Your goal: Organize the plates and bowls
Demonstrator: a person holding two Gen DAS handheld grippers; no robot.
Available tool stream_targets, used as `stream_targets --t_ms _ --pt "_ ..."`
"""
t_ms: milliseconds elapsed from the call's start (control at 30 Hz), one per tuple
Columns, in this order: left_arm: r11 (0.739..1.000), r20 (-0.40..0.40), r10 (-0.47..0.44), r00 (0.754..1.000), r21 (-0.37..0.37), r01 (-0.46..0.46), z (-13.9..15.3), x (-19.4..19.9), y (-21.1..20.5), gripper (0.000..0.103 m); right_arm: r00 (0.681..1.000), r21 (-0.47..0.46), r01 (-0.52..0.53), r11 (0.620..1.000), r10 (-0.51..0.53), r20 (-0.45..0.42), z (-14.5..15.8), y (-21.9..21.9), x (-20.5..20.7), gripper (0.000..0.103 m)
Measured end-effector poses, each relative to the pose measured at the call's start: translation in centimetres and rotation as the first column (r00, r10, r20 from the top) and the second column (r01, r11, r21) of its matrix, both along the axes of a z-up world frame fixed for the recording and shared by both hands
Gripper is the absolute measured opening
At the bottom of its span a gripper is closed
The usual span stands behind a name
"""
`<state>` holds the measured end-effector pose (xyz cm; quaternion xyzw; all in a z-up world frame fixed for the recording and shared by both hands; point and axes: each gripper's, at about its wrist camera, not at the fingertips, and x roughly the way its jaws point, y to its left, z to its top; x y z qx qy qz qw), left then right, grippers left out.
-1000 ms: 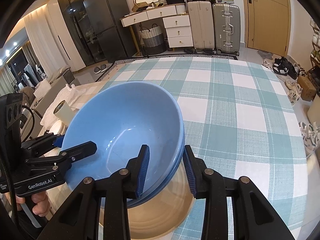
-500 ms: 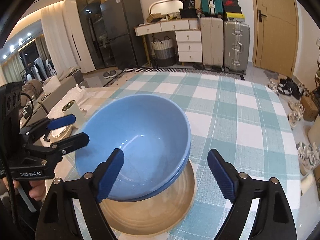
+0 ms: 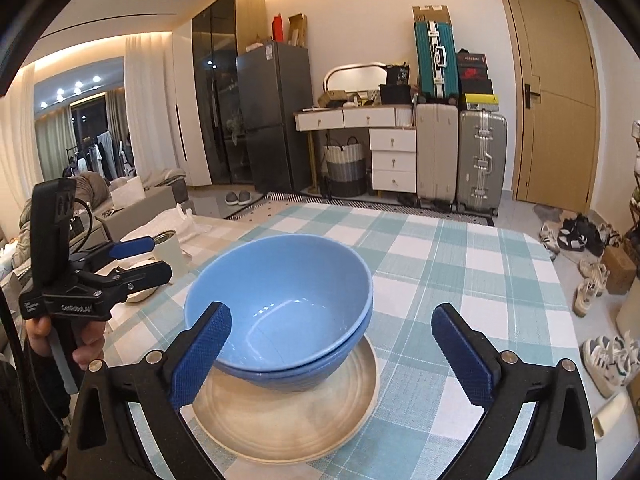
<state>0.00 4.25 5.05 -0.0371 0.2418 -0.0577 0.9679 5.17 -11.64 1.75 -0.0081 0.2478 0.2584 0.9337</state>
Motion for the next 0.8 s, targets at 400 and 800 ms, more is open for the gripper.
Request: stream_targets --t_ms 400,800 --pt "0.998 0.056 -0.010 0.998 0.061 0.007 -3.9 -1.8 -0.1 0.101 0.998 0.038 -0.044 0.998 0.042 0.038 -3.3 -0.8 -2.0 0.102" --pt "1.000 0.103 0.006 0.995 0.020 -0.008 -5.9 -1.5 0.6 0.101 0.993 0.027 -0.060 0.998 0.057 0.107 -5.2 -0.7 -3.2 0.102"
